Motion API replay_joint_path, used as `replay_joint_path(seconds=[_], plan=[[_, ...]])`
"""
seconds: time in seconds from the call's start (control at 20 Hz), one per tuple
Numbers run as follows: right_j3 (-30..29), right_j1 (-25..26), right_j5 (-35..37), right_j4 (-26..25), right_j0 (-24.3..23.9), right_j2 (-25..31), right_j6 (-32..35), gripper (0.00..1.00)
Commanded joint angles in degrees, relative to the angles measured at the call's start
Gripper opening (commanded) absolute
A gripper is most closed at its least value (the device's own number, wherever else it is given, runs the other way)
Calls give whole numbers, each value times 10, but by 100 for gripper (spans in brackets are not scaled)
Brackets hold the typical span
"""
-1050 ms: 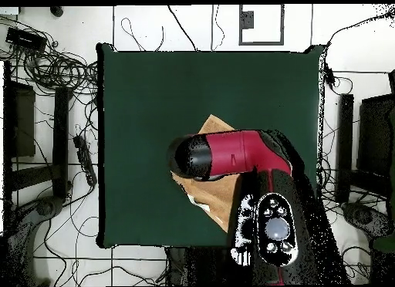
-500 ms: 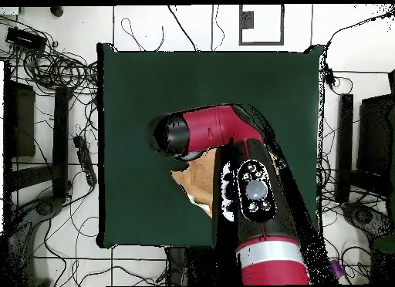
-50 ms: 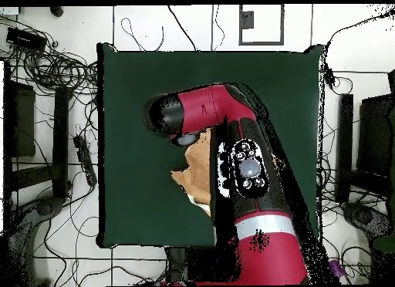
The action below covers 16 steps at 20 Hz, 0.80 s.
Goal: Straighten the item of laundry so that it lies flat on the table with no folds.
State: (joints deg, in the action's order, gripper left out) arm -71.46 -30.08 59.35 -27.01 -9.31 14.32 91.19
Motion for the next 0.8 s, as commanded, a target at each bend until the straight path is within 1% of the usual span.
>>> replay_joint_path(seconds=[0.05,0.3,0.55,0.8], plan=[[91,76,57,-37,-9,102,-247,100],[116,105,38,-54,-35,121,-293,100],[161,147,36,-69,-54,134,-341,100],[175,160,40,-74,-65,137,-382,100]])
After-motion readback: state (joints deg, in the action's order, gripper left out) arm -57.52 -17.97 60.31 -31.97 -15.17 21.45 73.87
